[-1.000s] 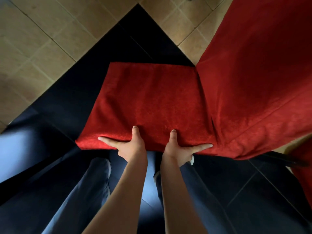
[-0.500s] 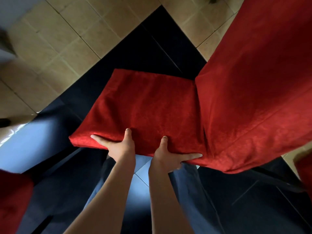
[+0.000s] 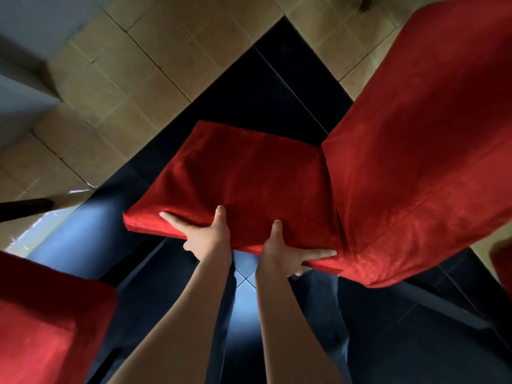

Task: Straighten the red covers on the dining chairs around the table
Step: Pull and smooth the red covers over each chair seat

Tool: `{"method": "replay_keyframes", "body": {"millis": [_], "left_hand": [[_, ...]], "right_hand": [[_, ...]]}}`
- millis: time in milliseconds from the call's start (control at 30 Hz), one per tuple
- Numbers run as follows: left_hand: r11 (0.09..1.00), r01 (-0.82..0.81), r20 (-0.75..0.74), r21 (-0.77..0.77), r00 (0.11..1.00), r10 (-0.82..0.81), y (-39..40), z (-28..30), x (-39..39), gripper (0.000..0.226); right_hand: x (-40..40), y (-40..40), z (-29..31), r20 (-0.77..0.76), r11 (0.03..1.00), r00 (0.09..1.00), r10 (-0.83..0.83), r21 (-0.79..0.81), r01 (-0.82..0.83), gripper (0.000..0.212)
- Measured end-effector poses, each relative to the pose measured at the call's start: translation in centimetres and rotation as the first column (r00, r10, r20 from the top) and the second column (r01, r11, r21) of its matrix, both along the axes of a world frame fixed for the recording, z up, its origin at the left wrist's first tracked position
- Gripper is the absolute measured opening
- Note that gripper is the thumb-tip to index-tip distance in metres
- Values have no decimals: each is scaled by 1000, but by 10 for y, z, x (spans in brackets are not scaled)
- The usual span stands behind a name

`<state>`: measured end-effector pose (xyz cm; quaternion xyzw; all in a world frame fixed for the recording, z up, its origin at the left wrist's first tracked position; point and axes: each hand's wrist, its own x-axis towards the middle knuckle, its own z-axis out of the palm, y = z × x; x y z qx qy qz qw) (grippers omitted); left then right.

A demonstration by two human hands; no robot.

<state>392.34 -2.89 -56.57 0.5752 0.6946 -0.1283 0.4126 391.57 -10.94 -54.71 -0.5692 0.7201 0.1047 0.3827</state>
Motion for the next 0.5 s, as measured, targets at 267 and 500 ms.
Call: {"method": "replay_keyframes", "body": {"millis": [267,500], "left_hand": [[999,40,96,-33,995,-36,-2,21,36,120],[998,66,227,-21,972,-60,-4,27,63,124]], "right_hand": [[43,-9,18,77,1000,997,30,-11,-30,130],[76,-17,21,172,999,985,22,-31,-17,129]]}}
